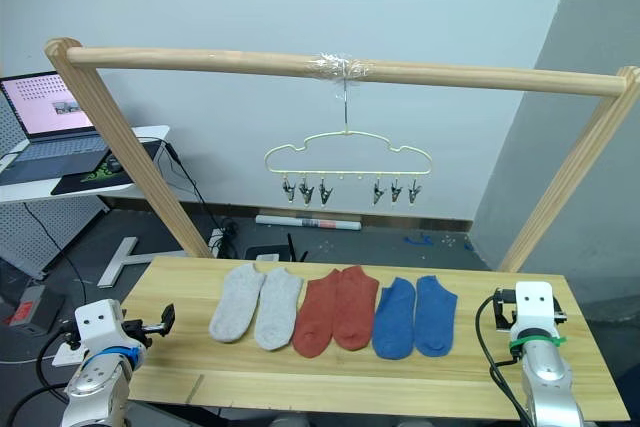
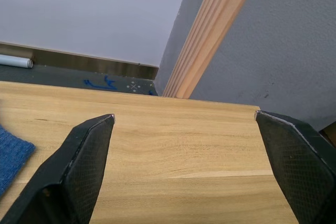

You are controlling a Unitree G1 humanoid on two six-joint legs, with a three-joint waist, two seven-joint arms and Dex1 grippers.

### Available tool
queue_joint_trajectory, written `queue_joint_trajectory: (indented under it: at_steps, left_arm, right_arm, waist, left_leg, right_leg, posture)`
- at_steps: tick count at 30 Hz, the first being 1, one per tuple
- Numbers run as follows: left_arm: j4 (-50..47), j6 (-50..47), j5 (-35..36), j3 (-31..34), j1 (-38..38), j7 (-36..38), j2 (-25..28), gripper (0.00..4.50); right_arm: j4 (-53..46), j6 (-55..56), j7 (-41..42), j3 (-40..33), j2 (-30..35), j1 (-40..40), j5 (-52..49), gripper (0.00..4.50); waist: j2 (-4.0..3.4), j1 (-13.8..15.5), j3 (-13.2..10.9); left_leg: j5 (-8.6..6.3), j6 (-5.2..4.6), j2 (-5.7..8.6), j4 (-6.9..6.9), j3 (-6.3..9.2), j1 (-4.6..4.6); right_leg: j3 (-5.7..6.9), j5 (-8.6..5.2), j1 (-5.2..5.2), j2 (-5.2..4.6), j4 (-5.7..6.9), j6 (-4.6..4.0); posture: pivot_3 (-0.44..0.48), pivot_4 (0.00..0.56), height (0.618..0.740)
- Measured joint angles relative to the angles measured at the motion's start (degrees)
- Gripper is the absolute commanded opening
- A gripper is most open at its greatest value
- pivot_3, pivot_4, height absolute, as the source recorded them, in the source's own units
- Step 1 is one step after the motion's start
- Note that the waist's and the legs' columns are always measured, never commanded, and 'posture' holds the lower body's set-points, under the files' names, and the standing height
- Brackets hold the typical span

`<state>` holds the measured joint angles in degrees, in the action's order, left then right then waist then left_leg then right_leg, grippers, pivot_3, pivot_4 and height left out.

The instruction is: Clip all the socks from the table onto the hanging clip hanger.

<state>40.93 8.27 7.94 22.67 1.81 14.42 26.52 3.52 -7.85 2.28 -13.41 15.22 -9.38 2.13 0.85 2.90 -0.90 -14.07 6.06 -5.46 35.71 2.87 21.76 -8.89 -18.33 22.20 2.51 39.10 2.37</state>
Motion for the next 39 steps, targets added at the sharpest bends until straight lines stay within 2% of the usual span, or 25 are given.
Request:
queue_joint_trajectory:
  at_steps: [12, 23, 26, 29, 33, 39]
  left_arm:
    - [-0.93, 1.00, 1.38, 0.17, 0.27, 2.01, 0.64, 4.45]
    - [-9.01, -2.11, 5.26, 0.17, -1.85, 6.36, 0.66, 4.45]
    - [-14.77, -3.18, 8.25, 0.27, -3.41, 8.91, 0.47, 3.91]
    - [-22.20, -4.14, 10.73, 0.19, -5.07, 11.97, -0.08, 2.96]
    - [-28.60, -7.98, 11.48, -0.78, -5.13, 11.29, -1.76, 1.74]
    - [-37.56, -13.59, 11.27, -6.94, 0.09, 9.82, -4.96, 1.74]
  right_arm:
    - [0.00, -0.01, 0.67, 0.02, -0.05, -0.05, -1.26, 4.50]
    - [-0.29, -0.36, 3.15, 0.82, -0.31, -0.05, -2.62, 4.50]
    - [-0.75, -0.37, 3.63, 1.15, -0.28, -0.06, -3.02, 4.50]
    - [-1.18, -0.35, 3.99, 1.49, 0.02, -0.07, -2.95, 4.50]
    - [-1.64, -0.32, 4.98, 3.07, 0.84, -0.05, -2.12, 4.50]
    - [-9.59, -4.10, 12.09, 7.33, 2.03, 4.43, -5.05, 4.50]
  waist:
    - [-0.02, -0.01, -0.02]
    - [-0.07, 0.01, -0.08]
    - [-0.06, 0.01, -0.14]
    - [-0.10, 0.06, -0.19]
    - [-0.21, 0.06, -0.32]
    - [-0.15, 0.06, -1.25]
  left_leg:
    - [0.00, 0.00, 0.00, -0.01, 0.00, 0.00]
    - [0.00, 0.00, -0.01, -0.01, 0.00, 0.01]
    - [0.00, 0.00, -0.01, -0.01, 0.00, 0.04]
    - [0.00, 0.00, -0.01, 0.00, -0.01, 0.05]
    - [0.00, 0.00, 0.00, 0.02, -0.01, 0.05]
    - [0.01, 0.00, 0.01, 0.12, 0.00, 0.05]
  right_leg:
    - [0.00, -0.01, 0.01, 0.00, 0.00, -0.01]
    - [0.00, -0.01, 0.01, 0.00, 0.00, -0.02]
    - [-0.01, -0.01, 0.00, 0.00, -0.01, -0.02]
    - [-0.02, -0.01, -0.03, -0.01, -0.01, -0.02]
    - [-0.03, -0.01, -0.03, 0.00, -0.01, -0.02]
    - [-0.05, 0.05, -0.17, 0.01, 0.01, 0.07]
  posture:
    - [0.179, 0.016, 0.740]
    - [0.188, 0.021, 0.740]
    - [0.193, 0.026, 0.740]
    - [0.193, 0.026, 0.740]
    - [0.198, 0.035, 0.740]
    - [0.183, 0.057, 0.740]
